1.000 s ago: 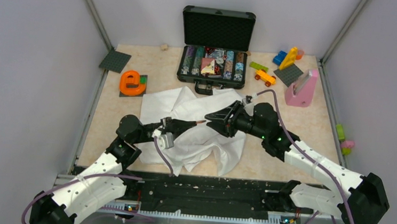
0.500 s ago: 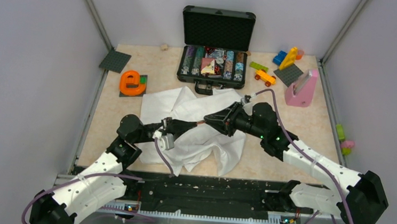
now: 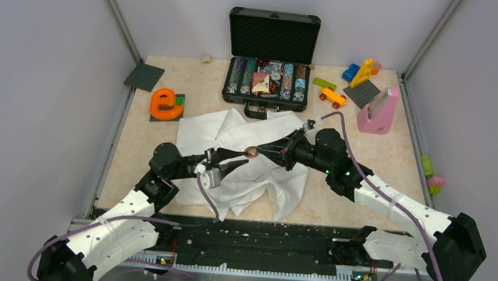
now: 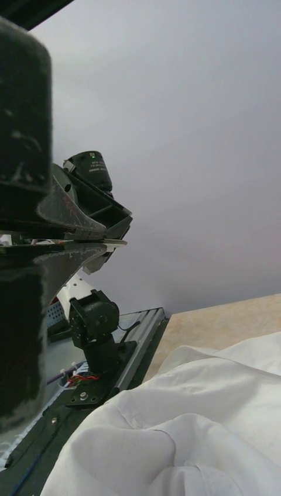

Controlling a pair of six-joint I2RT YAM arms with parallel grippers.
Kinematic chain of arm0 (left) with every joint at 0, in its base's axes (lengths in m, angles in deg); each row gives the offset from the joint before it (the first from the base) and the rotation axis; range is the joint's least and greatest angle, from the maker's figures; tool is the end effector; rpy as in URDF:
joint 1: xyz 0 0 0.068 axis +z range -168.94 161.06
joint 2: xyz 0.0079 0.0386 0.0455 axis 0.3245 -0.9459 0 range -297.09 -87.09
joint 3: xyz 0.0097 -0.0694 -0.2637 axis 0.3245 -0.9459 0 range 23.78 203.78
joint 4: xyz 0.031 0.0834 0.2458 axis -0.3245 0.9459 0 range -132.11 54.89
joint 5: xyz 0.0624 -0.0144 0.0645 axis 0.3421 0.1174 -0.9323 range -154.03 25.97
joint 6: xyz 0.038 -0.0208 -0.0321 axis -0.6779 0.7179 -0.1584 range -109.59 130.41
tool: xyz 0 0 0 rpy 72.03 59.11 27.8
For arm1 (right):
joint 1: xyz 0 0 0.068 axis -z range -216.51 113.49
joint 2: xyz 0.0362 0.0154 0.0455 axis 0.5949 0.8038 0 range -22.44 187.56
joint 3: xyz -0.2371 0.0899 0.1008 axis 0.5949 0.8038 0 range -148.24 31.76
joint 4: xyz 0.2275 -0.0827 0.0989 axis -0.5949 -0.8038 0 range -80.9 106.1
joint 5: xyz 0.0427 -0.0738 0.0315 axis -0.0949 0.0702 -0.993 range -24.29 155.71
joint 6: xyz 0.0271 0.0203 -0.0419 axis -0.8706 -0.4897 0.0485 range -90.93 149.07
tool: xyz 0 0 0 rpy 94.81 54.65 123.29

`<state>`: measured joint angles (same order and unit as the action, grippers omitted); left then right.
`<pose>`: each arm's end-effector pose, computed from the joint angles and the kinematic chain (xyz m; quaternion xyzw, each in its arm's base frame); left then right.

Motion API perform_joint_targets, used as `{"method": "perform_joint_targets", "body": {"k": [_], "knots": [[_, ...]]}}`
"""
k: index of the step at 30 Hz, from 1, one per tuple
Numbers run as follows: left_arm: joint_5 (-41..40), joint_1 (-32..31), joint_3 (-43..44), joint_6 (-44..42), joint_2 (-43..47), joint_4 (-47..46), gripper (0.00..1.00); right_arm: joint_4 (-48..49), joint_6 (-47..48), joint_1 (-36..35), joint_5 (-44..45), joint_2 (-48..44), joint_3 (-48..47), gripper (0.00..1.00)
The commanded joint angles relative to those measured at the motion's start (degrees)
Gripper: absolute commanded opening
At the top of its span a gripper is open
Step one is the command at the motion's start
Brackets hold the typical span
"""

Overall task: Remove the brooch from the garment
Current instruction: Adjust the brooch, then move the clothes to the center of the board.

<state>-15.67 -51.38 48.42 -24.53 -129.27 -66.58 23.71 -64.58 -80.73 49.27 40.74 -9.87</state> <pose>0.1317 -0.1151 0.2859 0.5907 0.3331 -0.2566 0.6886 0.1761 0.1856 0.2890 0.2459 0.7450 0.6096 0.1140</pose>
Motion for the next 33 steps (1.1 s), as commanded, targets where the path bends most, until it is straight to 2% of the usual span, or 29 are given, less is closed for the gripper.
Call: {"method": "perform_joint_targets", "body": {"k": [1,5,6,8,9,14,19,23,26,28,30,33], "knots": [[0.1,-0.6,1.6,3.2,-0.4,0.4,0.32,-0.2,0.9,-0.2,1.7,-1.7,-0.3,0.0],[-1.9,-0.9,0.7,6.4,0.9,3.0,0.64,-3.2,3.2,1.2,5.5,-4.5,1.0,0.0],[-2.8,-0.9,0.3,7.1,1.4,3.5,0.68,-3.8,3.7,1.5,6.0,-5.0,1.3,0.0],[-4.6,-1.0,-0.7,9.3,2.7,3.9,0.84,-5.8,5.6,2.2,7.4,-5.9,1.7,0.0],[-5.3,-1.0,-1.0,10.7,3.3,3.9,0.88,-7.2,6.9,2.6,8.4,-6.5,1.9,0.0],[-8.1,-1.0,-1.8,24.1,3.9,4.4,0.93,-16.9,16.4,4.5,17.5,-11.6,3.3,0.0],[-11.7,-1.0,2.8,42.0,-1.9,10.6,0.96,-18.7,28.3,5.8,26.7,-23.1,7.3,0.0],[-6.3,-0.9,6.4,59.7,-12.0,9.2,0.99,-23.6,35.0,5.8,33.4,-30.4,7.8,0.0],[4.6,-0.5,7.8,68.8,-20.9,1.1,0.99,-27.6,38.1,5.8,36.1,-33.1,6.9,0.0],[5.7,-0.8,7.6,73.4,-26.1,-5.7,0.99,-29.5,39.3,5.8,36.7,-34.0,6.5,0.0],[3.3,-2.2,9.4,70.4,-28.5,-3.2,0.99,-31.0,39.6,5.9,37.1,-34.5,6.3,0.0],[-11.2,-11.7,17.5,54.8,-29.3,20.4,0.99,-32.5,39.9,5.9,37.5,-34.5,6.5,0.0]]}}
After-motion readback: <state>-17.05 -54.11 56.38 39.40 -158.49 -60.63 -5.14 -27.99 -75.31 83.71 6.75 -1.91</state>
